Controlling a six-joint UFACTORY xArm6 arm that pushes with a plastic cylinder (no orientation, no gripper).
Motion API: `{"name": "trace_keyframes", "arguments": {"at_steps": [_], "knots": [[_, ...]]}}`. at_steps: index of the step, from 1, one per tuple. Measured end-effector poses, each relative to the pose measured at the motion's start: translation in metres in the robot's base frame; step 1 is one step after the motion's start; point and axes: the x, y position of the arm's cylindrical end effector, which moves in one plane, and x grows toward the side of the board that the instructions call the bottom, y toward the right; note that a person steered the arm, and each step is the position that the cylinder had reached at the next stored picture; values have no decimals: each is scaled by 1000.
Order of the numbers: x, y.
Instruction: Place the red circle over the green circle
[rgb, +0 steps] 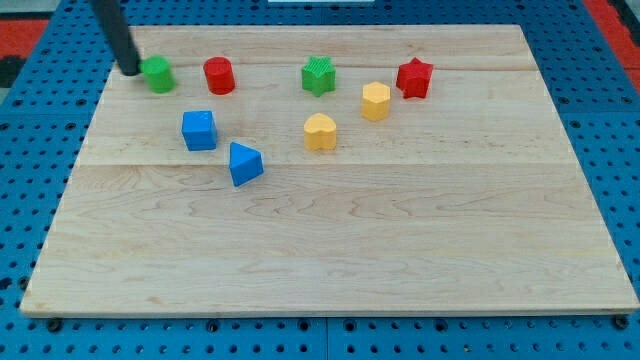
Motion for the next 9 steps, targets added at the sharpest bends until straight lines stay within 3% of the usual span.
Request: {"name": "trace_keyframes", "arguments": {"at_steps": [2,3,4,5,7,8,9], "knots": [[40,5],[36,-26],[-20,-37],[-28,26],[34,47],[16,34],[-50,68]]}}
